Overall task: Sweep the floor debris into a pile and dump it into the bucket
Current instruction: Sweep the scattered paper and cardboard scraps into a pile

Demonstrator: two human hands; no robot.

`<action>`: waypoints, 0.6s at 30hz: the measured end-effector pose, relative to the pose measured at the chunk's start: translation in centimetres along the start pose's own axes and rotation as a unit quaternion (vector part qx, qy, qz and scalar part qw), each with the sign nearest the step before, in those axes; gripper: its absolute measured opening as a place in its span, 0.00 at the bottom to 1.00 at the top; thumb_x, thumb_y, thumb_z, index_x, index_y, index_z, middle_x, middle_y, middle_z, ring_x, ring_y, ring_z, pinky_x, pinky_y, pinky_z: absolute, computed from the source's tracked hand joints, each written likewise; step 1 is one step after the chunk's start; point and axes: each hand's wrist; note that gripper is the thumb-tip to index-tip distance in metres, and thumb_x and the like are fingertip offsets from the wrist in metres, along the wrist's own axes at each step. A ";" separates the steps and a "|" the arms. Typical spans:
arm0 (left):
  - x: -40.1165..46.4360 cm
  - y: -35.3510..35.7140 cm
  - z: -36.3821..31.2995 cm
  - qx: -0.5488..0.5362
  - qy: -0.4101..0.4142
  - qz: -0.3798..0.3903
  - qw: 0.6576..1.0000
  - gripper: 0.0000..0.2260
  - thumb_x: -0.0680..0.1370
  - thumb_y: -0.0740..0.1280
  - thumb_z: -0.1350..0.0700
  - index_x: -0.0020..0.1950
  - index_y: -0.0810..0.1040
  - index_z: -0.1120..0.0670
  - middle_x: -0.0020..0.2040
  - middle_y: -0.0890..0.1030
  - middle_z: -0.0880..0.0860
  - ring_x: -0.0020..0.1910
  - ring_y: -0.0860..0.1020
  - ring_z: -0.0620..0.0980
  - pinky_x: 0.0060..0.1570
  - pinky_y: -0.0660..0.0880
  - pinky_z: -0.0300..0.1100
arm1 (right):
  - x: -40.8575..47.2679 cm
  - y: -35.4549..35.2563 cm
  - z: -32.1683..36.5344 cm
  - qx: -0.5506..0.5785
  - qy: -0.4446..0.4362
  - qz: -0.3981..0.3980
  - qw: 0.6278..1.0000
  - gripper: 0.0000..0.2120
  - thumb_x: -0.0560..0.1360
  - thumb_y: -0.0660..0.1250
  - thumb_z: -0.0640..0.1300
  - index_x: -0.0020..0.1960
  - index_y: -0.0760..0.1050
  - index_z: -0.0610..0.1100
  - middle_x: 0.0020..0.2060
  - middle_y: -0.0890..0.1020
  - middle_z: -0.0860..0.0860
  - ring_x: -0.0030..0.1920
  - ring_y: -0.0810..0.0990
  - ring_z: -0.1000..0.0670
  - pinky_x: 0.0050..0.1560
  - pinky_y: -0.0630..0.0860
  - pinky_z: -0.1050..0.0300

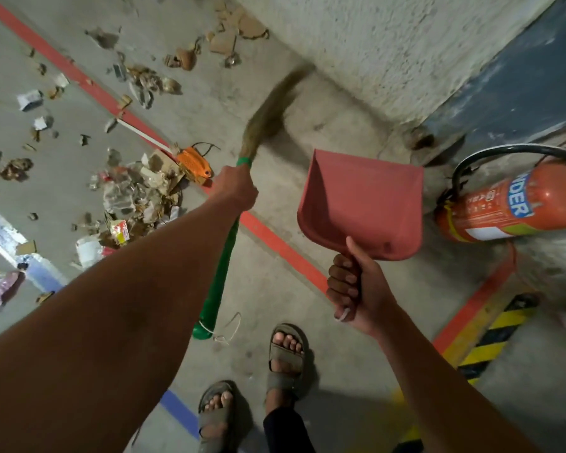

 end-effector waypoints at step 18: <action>-7.6 4.1 15.9 0.023 -0.031 0.055 0.998 0.25 0.78 0.61 0.61 0.76 0.69 0.52 0.60 0.78 0.64 0.53 0.82 0.62 0.47 0.81 0.50 | 1.6 6.0 -4.0 -0.089 0.042 0.031 0.995 0.21 0.81 0.64 0.59 0.35 0.65 0.49 0.22 0.62 0.55 0.18 0.59 0.57 0.18 0.56 0.62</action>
Point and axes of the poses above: each hand's wrist, its own x-axis towards the middle knuckle, its own y-axis out of the palm, z = x × y
